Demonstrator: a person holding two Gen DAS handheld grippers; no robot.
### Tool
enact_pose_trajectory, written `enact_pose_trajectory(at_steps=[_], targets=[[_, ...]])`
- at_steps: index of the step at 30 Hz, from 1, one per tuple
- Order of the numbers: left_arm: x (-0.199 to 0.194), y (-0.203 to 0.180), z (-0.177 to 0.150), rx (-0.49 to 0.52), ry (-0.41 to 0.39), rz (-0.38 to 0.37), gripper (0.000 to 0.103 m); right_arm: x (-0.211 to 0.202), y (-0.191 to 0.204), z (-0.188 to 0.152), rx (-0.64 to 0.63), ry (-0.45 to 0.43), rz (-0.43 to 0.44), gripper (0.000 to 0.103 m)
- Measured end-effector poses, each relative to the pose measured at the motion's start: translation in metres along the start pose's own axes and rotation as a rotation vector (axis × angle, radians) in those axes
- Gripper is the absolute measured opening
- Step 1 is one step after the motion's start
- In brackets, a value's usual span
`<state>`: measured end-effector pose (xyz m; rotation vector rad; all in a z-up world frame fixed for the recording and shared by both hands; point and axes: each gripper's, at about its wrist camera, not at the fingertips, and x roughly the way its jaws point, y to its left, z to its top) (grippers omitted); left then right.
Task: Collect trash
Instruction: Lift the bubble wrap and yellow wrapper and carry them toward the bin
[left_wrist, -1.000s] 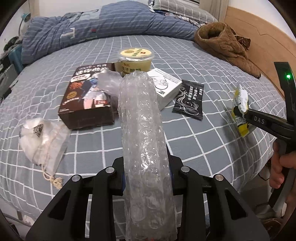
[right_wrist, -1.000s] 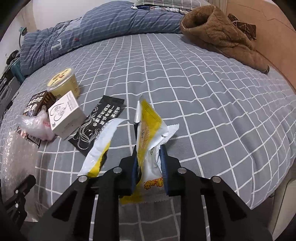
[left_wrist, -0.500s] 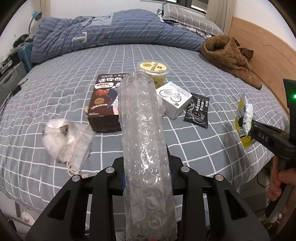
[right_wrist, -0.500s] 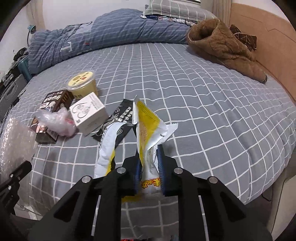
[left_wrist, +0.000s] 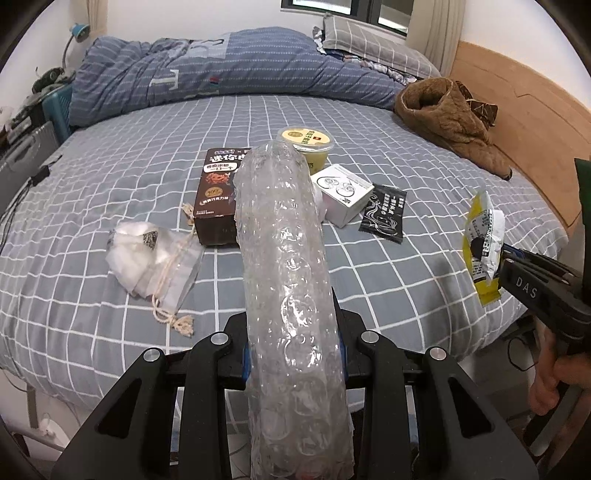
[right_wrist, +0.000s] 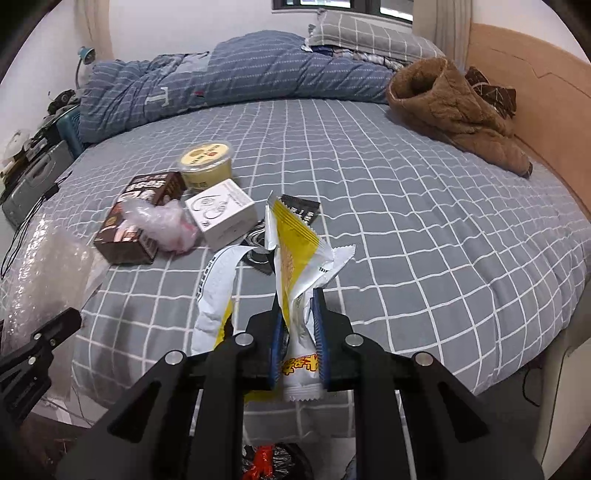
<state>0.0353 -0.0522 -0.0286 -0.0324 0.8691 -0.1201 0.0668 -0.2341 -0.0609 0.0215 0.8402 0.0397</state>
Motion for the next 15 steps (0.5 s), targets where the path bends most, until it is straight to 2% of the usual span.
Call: enact_pose_trajectory(at_steps=[15], targets=[[-0.027,-0.003,-0.033,0.006,0.013,0.010,0.030,-0.034,0.027,-0.022,-0.060,-0.043,0.016,0.014]])
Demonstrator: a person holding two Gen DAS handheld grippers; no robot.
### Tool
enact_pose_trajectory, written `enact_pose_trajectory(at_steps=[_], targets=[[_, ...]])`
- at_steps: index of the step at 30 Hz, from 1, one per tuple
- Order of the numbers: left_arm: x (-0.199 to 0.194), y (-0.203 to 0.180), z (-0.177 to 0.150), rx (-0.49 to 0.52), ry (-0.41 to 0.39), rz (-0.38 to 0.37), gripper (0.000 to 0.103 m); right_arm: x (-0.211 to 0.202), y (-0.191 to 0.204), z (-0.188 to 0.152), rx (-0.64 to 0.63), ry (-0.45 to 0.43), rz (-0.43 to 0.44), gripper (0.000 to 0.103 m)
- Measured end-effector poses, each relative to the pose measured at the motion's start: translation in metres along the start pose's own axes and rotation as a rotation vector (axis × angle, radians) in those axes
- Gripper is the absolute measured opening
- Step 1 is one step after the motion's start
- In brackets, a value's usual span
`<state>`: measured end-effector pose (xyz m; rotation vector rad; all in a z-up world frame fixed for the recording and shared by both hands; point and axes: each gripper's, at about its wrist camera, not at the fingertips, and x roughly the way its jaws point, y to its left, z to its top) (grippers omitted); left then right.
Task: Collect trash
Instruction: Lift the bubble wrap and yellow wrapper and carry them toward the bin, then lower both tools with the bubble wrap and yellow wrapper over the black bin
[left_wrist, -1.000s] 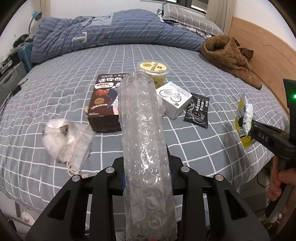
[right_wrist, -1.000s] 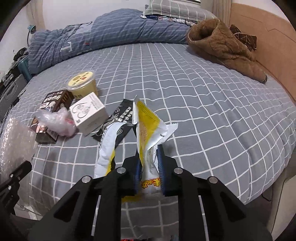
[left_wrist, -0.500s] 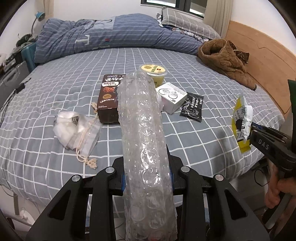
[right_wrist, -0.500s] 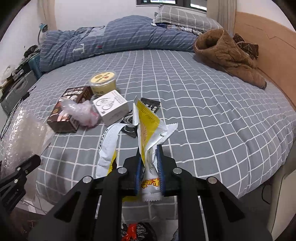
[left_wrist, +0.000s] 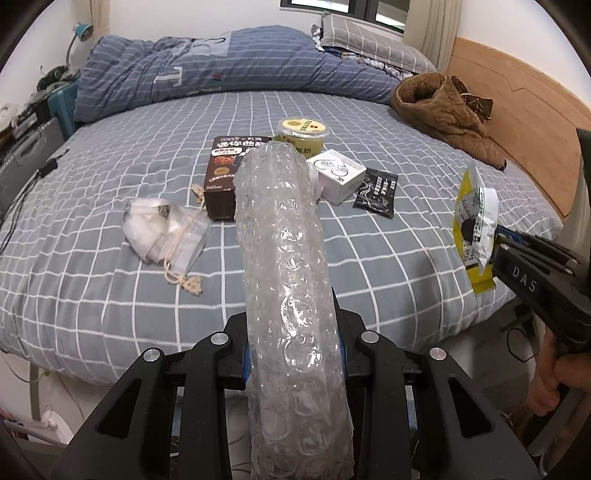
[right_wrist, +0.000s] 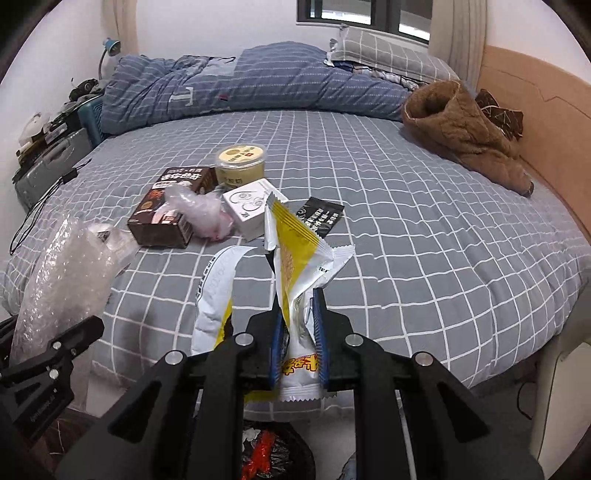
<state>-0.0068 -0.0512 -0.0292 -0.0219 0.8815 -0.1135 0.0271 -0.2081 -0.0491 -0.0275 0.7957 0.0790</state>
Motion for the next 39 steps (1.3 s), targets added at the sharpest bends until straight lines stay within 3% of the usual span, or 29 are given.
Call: enact_pose_trajectory(at_steps=[39], targets=[[-0.033,-0.015,-0.078,-0.022,0.059,-0.004,0.030,-0.042,0.028,-0.085,-0.051,0.073,0.035,0.014]])
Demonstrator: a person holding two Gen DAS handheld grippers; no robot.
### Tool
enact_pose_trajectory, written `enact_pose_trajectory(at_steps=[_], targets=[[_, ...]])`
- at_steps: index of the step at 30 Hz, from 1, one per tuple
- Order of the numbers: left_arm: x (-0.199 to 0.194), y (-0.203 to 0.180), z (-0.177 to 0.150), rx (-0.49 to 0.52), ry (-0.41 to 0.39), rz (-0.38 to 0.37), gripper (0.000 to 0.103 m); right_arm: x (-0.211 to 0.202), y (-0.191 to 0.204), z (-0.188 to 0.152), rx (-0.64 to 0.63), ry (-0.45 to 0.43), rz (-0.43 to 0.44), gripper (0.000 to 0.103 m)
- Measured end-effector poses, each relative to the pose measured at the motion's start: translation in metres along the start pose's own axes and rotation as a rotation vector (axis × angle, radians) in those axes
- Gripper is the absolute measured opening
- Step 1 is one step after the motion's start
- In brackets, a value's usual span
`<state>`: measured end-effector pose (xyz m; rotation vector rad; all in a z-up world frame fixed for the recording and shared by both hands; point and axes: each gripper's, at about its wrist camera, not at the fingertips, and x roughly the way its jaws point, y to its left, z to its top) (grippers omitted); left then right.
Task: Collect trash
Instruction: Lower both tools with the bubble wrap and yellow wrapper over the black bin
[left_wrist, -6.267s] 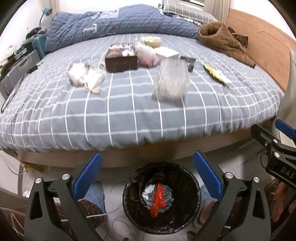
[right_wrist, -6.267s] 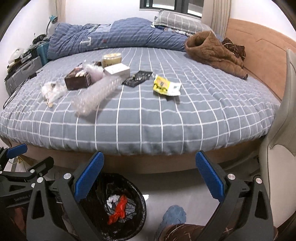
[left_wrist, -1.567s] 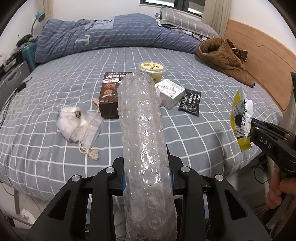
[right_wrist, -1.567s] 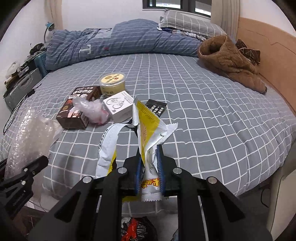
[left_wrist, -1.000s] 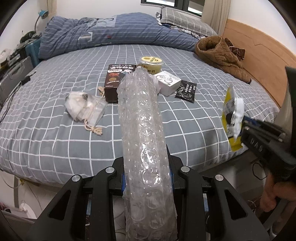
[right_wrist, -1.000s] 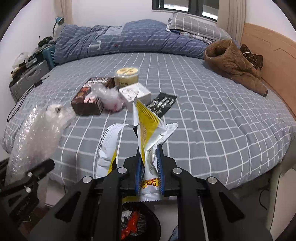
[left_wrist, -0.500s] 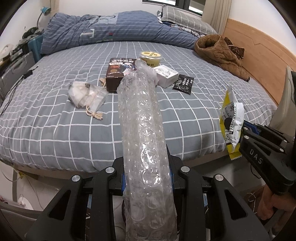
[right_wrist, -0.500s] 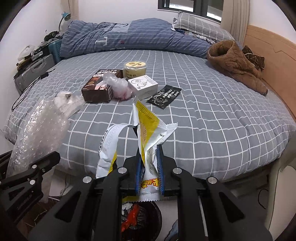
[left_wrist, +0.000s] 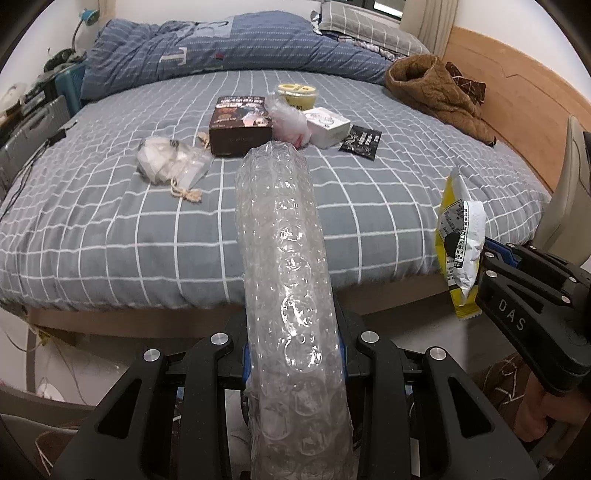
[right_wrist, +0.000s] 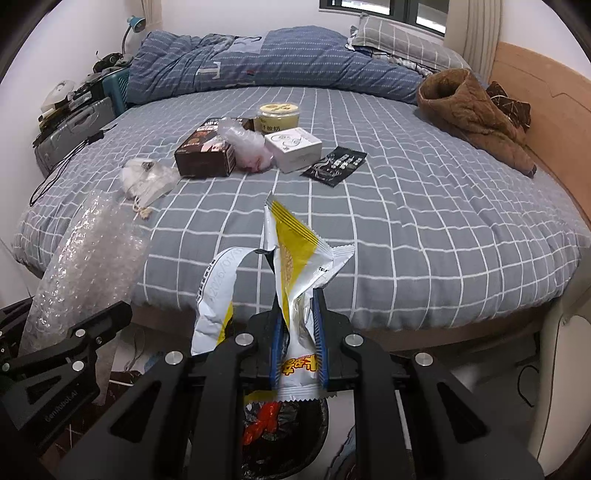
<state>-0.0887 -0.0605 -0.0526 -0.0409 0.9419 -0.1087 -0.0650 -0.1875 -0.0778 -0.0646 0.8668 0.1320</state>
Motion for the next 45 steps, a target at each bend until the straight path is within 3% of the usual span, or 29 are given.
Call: enact_pose_trajectory(at_steps=[16,27,35,45], targets=[[-0.024,0.003,-0.013,-0.053,0.011,0.014,0.030,-0.021,0.009,-0.023,0.000,0.015,0.025,0.014],[-0.038,0.019,-0.042,-0.113,0.049,0.031,0.030,-0.034,0.018,-0.033,-0.007,0.033,0.035,0.014],[-0.025,0.029,-0.062,-0.110,0.080,0.039,0.030,-0.031,0.027,-0.056,-0.006,0.076,0.048,0.014],[0.008,0.040,-0.076,-0.118,0.117,0.034,0.030,0.007,0.034,-0.079,0.001,0.147,0.107,0.014]])
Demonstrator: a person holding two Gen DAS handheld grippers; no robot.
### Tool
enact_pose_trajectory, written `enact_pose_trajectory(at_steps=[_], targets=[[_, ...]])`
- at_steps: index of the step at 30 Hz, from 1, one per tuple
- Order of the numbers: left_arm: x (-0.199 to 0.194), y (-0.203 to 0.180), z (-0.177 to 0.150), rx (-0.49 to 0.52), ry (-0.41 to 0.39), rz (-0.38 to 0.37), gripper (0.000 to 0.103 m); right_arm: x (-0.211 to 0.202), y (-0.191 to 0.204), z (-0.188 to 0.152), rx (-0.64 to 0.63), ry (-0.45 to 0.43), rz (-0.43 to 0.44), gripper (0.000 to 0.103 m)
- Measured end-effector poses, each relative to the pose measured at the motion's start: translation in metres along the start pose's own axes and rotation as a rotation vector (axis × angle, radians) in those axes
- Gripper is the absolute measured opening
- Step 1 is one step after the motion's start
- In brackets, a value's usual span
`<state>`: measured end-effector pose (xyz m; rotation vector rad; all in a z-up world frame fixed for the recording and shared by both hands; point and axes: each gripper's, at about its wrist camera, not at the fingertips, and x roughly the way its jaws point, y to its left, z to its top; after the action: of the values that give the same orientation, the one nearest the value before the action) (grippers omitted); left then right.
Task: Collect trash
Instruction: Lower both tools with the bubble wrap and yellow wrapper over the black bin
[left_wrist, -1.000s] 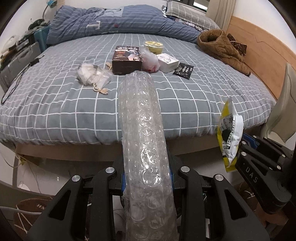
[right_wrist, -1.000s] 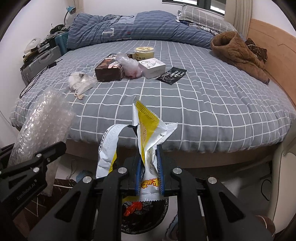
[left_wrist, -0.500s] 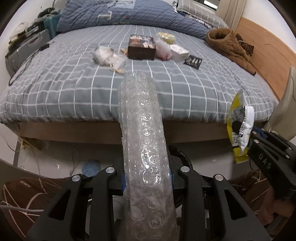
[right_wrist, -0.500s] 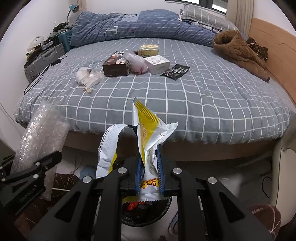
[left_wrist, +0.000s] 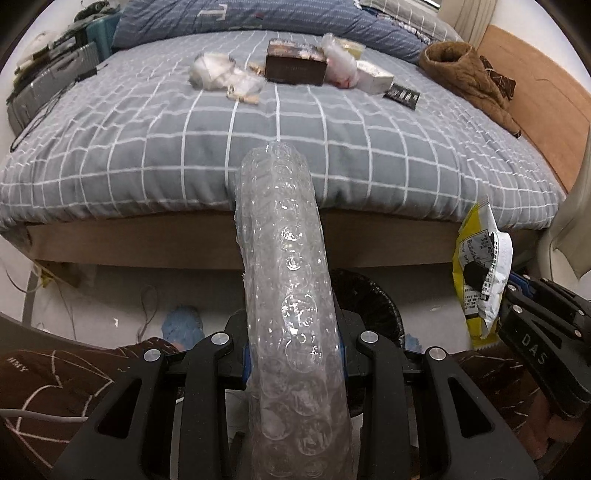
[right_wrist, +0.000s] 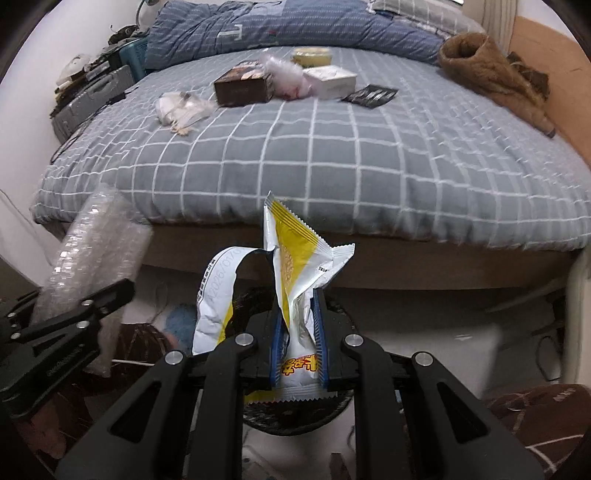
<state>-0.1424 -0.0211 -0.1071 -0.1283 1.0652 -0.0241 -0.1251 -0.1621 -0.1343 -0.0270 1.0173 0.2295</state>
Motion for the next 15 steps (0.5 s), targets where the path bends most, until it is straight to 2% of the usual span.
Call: enact_pose_trajectory(at_steps=[15], targets=[[0.055,0.007,-0.001,0.030,0.076,0.010,0.029,0.068,0.015,-0.010,-0.024,0.119,0.015,0.015]])
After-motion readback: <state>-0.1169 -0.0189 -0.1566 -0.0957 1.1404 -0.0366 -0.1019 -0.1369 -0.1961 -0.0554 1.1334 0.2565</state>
